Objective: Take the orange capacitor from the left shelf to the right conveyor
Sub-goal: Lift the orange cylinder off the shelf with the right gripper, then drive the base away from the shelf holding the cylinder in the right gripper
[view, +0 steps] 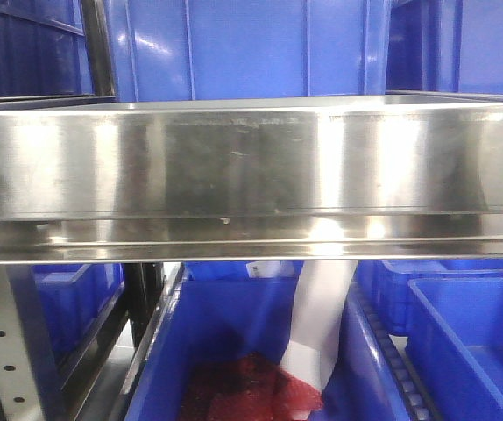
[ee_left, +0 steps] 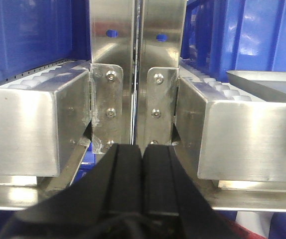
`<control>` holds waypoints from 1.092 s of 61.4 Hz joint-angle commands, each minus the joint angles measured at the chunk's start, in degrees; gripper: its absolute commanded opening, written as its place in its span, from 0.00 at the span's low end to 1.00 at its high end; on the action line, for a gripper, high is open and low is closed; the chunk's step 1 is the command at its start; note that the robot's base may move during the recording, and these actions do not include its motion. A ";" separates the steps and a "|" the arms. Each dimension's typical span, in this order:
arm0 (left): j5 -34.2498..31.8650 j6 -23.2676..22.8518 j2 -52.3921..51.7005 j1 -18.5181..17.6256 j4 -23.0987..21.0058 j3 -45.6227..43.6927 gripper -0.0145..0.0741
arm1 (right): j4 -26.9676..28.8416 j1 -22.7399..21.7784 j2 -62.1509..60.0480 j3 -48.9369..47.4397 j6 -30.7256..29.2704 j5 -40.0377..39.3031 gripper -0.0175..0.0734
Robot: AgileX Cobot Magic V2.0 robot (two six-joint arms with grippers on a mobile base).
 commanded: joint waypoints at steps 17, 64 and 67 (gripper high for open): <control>-5.01 -0.08 -0.64 -0.38 -0.10 -0.35 0.02 | -0.87 -0.32 0.60 -2.12 -0.13 -4.78 0.27; -5.01 -0.08 -0.64 -0.38 -0.10 -0.35 0.02 | -0.87 -0.32 0.66 -2.12 -0.13 -4.83 0.27; -5.01 -0.08 -0.64 -0.38 -0.10 -0.35 0.02 | -0.87 -0.32 0.66 -2.12 -0.13 -4.78 0.27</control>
